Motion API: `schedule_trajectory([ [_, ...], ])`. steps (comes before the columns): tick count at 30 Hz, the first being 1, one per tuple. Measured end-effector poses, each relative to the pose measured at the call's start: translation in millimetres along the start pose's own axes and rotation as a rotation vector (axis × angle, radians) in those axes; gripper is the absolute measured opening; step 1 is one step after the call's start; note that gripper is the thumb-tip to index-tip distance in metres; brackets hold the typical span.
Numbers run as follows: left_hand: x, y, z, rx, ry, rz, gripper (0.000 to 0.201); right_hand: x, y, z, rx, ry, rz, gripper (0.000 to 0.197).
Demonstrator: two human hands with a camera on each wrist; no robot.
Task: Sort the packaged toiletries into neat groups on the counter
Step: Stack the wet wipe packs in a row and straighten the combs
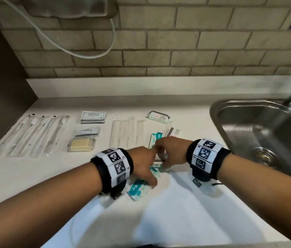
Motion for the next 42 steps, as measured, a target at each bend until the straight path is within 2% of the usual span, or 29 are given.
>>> schedule_trajectory([
  [3,-10.6,-2.9,-27.7,0.048,0.146,-0.036,0.044,22.8,15.5,-17.3,0.019,-0.139,0.022,0.026],
  [5,-14.8,-6.8,-51.5,0.124,0.332,-0.036,0.041,40.0,23.5,-33.2,0.064,-0.236,0.067,0.014],
  [8,-10.8,-22.9,-82.5,0.319,0.482,0.014,0.041,67.1,29.1,-46.1,0.122,-0.442,0.189,0.028],
  [11,0.5,-46.2,-103.4,0.458,0.617,0.081,0.036,89.9,30.9,-45.4,0.075,-0.544,0.237,0.033],
  [15,8.5,-78.4,-113.5,0.487,0.680,0.116,0.045,114.8,27.3,-35.3,0.054,-0.780,0.307,0.039],
  [19,1.1,-103.1,-113.8,0.492,0.704,0.111,0.052,132.8,22.9,-29.5,0.032,-0.917,0.281,0.039],
  [25,-6.4,-122.6,-107.8,0.514,0.712,0.069,0.052,149.4,14.1,-34.4,0.025,-0.830,0.136,0.028],
  [30,-6.1,-132.8,-104.2,0.531,0.718,0.066,0.047,160.0,10.2,-58.2,-0.002,-0.594,0.065,0.034],
  [33,0.6,-139.0,-104.3,0.612,0.744,0.072,0.037,158.5,7.8,-64.6,-0.022,-0.590,-0.009,0.028],
  [36,10.6,-147.2,-109.5,0.704,0.631,0.053,0.027,155.5,2.2,-62.5,-0.016,-0.518,-0.018,0.028],
  [42,29.1,-172.0,-124.3,0.545,0.391,-0.091,0.068,154.6,-6.9,-37.8,-0.097,-0.457,-0.026,0.037],
])
Point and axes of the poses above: each hand's wrist, its own y-axis away from the middle knuckle, its own z-axis out of the palm, x = y × z, the point moved 2 cm from there along -y, towards the middle knuckle, and after that the axes turned 2 degrees about y, right-handed, at the moved point
